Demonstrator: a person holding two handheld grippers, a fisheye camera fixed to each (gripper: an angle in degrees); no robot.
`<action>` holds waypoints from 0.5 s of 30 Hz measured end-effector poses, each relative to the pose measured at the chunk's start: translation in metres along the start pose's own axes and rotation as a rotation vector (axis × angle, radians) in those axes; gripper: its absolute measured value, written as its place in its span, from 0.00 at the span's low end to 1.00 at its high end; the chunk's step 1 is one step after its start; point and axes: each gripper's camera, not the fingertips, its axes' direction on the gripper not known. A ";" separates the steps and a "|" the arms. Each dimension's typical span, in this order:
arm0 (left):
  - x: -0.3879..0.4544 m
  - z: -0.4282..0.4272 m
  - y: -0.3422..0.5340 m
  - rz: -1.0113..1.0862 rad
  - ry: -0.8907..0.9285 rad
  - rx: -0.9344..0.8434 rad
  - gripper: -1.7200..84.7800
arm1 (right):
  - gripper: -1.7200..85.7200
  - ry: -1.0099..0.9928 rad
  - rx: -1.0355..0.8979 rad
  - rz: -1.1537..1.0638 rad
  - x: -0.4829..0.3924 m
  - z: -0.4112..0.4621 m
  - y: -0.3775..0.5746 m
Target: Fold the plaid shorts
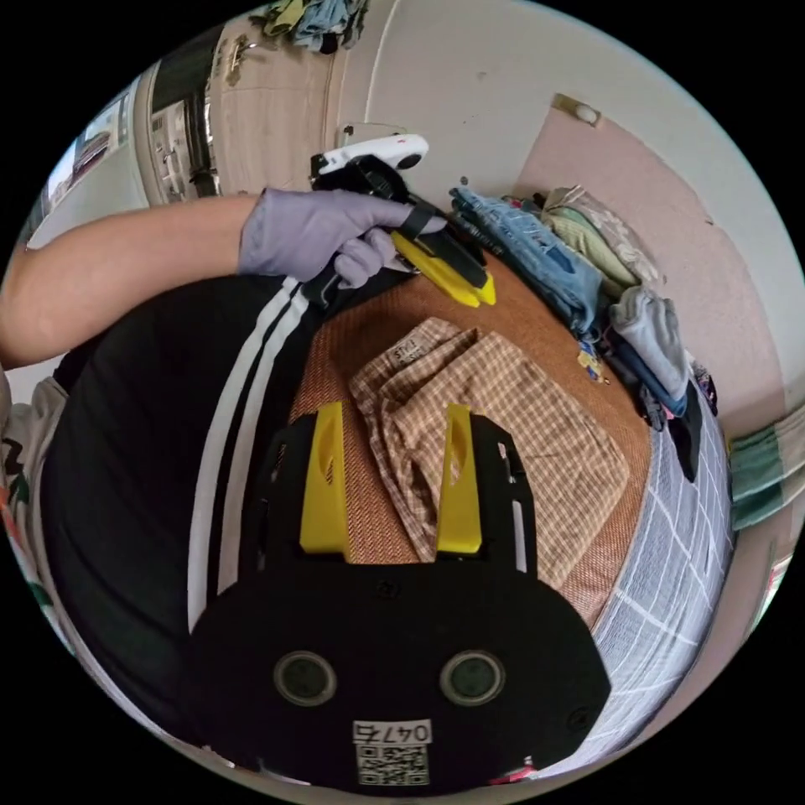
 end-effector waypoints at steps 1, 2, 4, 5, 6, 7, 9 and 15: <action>0.000 -0.001 0.003 0.004 0.000 0.001 0.10 | 0.15 0.018 -0.022 -0.027 -0.009 0.010 0.000; 0.001 -0.003 0.006 0.009 0.002 0.002 0.10 | 0.14 0.057 -0.039 -0.054 -0.017 0.018 0.001; 0.000 -0.005 0.009 0.013 0.007 0.003 0.10 | 0.13 0.135 -0.047 -0.074 -0.025 0.027 0.005; -0.001 -0.005 0.011 0.014 0.015 0.003 0.10 | 0.12 0.165 -0.044 -0.084 -0.027 0.031 0.009; -0.001 -0.005 0.012 0.016 0.021 0.002 0.10 | 0.11 0.172 -0.045 -0.086 -0.028 0.032 0.011; -0.002 -0.005 0.013 0.020 0.034 -0.004 0.10 | 0.10 0.184 -0.051 -0.092 -0.027 0.035 0.015; -0.002 -0.005 0.015 0.028 0.044 -0.008 0.10 | 0.08 0.192 -0.056 -0.104 -0.023 0.037 0.023; -0.004 -0.010 0.026 0.029 0.059 0.013 0.10 | 0.04 -0.117 0.034 0.154 0.067 0.008 0.063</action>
